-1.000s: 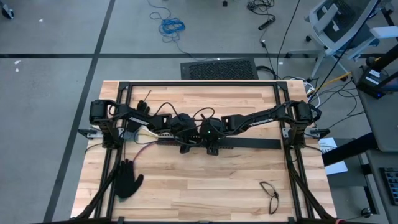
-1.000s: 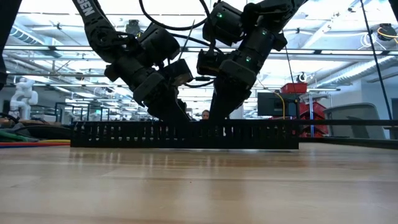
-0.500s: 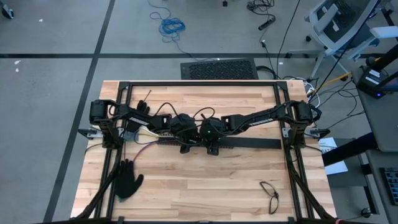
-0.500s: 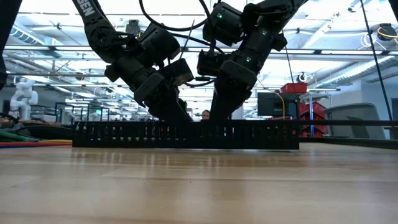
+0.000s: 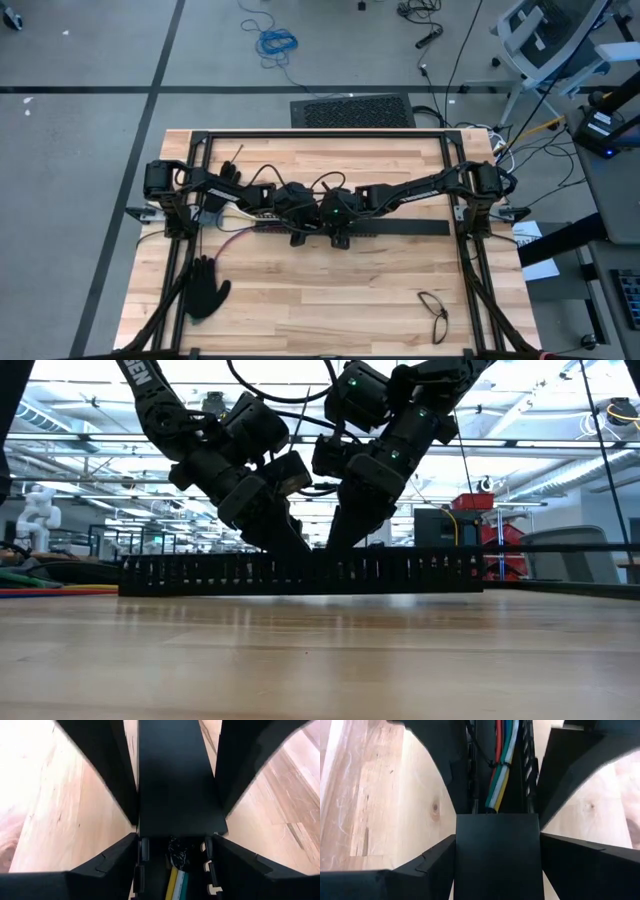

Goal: Ziptie cables

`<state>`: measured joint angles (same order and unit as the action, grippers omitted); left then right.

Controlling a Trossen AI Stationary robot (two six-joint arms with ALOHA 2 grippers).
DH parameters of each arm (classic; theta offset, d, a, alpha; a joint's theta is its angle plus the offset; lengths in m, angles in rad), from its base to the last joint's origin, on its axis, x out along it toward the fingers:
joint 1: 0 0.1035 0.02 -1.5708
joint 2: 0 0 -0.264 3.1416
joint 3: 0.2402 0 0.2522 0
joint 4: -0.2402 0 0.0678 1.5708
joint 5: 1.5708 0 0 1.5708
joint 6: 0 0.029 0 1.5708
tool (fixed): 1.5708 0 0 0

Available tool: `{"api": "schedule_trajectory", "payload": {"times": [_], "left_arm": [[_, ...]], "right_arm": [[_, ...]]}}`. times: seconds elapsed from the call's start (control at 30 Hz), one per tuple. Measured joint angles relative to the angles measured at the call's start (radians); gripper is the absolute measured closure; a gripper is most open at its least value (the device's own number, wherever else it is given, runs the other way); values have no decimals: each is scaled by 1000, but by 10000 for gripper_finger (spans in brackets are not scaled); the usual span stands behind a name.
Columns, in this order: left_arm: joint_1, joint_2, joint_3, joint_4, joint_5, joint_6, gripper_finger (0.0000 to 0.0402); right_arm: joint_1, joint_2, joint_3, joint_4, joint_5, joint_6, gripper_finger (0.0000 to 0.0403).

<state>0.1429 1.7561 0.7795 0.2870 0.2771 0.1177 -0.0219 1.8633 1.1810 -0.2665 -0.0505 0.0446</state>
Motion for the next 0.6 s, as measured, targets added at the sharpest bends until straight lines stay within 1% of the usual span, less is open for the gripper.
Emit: {"api": "schedule_trajectory", "payload": {"times": [0.6], "left_arm": [[1, 0, 0, 3, -7, -24, 165]], "right_arm": [[-20, 0, 1, 2, -10, -15, 156]]}}
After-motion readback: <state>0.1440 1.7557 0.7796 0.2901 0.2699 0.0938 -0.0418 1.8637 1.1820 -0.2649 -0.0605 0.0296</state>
